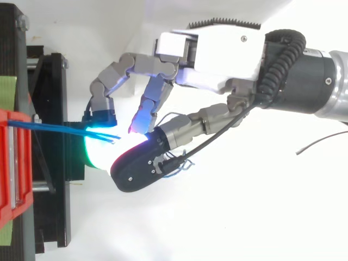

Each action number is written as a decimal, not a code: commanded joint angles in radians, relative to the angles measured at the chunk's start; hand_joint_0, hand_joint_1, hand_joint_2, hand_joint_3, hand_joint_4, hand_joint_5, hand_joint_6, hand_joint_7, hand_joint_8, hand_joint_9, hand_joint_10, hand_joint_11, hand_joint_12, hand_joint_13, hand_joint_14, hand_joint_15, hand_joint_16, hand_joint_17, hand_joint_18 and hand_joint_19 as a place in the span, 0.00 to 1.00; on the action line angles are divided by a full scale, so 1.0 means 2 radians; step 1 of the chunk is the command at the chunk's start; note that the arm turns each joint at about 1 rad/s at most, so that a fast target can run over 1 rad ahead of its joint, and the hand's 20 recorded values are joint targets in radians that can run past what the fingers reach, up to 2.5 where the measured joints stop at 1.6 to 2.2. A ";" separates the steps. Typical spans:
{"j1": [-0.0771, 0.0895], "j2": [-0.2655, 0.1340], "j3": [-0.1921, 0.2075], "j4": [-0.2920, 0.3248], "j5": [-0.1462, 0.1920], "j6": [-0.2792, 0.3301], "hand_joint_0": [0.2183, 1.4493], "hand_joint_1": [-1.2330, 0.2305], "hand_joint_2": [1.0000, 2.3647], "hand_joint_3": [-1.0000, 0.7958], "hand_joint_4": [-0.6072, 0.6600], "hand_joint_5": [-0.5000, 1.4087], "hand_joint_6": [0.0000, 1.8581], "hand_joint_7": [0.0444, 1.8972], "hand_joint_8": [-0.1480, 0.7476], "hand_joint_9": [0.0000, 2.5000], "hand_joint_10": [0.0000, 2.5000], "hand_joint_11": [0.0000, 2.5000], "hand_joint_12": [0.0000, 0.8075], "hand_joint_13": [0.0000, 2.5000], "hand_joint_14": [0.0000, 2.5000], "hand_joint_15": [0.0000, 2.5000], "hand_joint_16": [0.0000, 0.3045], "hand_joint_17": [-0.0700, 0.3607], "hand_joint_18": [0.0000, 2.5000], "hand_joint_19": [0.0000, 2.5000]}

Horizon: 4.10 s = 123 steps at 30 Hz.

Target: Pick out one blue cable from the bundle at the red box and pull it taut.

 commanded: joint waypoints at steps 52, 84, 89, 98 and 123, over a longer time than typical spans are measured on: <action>-0.002 0.000 0.000 -0.006 0.000 -0.031 0.41 0.26 0.01 0.37 0.39 0.18 0.50 0.52 0.49 0.49 0.01 0.38 0.42 0.46 0.01 0.24 0.16 0.42 0.40 0.24; -0.002 -0.001 0.000 -0.004 0.001 -0.033 0.33 0.39 0.00 0.28 0.48 0.20 0.47 0.47 0.49 0.52 0.01 0.37 0.41 0.48 0.01 0.25 0.16 0.41 0.41 0.25; -0.001 -0.001 0.000 -0.006 0.000 -0.033 0.35 0.33 0.00 0.30 0.49 0.19 0.48 0.47 0.49 0.52 0.01 0.37 0.42 0.48 0.01 0.25 0.16 0.41 0.41 0.25; -0.001 -0.001 0.000 -0.006 0.000 -0.032 0.42 0.24 0.00 0.32 0.37 0.18 0.50 0.48 0.49 0.50 0.01 0.37 0.41 0.47 0.01 0.25 0.16 0.41 0.41 0.24; -0.001 -0.001 0.000 -0.011 0.000 -0.036 0.27 0.40 0.00 0.28 0.51 0.20 0.47 0.46 0.50 0.54 0.01 0.37 0.42 0.49 0.01 0.25 0.16 0.42 0.42 0.25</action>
